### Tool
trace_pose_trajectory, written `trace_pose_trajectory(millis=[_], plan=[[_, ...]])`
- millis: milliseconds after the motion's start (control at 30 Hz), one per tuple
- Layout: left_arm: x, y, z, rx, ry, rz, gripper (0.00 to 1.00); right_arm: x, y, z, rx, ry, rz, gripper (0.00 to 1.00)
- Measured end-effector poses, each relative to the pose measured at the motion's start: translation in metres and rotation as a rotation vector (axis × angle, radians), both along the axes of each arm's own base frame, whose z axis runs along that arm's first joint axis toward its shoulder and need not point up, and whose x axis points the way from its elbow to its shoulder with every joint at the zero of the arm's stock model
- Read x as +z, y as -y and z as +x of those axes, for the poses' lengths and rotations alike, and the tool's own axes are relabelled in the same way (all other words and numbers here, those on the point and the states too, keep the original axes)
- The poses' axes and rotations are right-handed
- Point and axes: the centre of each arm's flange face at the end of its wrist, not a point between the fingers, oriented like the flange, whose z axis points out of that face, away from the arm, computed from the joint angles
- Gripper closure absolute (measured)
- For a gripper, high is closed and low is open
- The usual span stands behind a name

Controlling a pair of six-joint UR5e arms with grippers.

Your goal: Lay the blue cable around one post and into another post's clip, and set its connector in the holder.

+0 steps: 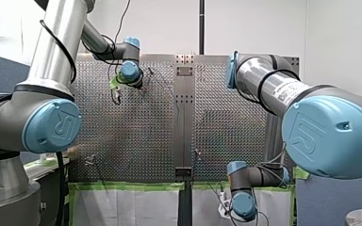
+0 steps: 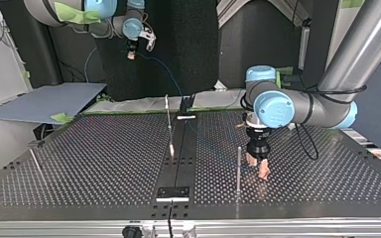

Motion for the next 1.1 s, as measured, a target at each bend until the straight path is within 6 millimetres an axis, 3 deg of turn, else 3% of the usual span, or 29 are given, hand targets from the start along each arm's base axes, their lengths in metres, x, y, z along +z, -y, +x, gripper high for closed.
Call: trace_pose_trajectory(millis=[300, 567, 1100], plan=[[0.000, 0.000, 0.000, 0.000, 0.001, 0.000, 0.00, 0.024, 0.003, -0.008, 0.027, 0.049, -0.045, 1.00], [0.000, -0.001, 0.000, 0.001, -0.001, 0.000, 0.00, 0.055, 0.041, -0.006, 0.044, 0.111, -0.134, 1.00], [0.000, -0.001, 0.000, 0.001, -0.002, 0.000, 0.00, 0.128, 0.106, -0.040, 0.058, 0.171, -0.208, 1.00]])
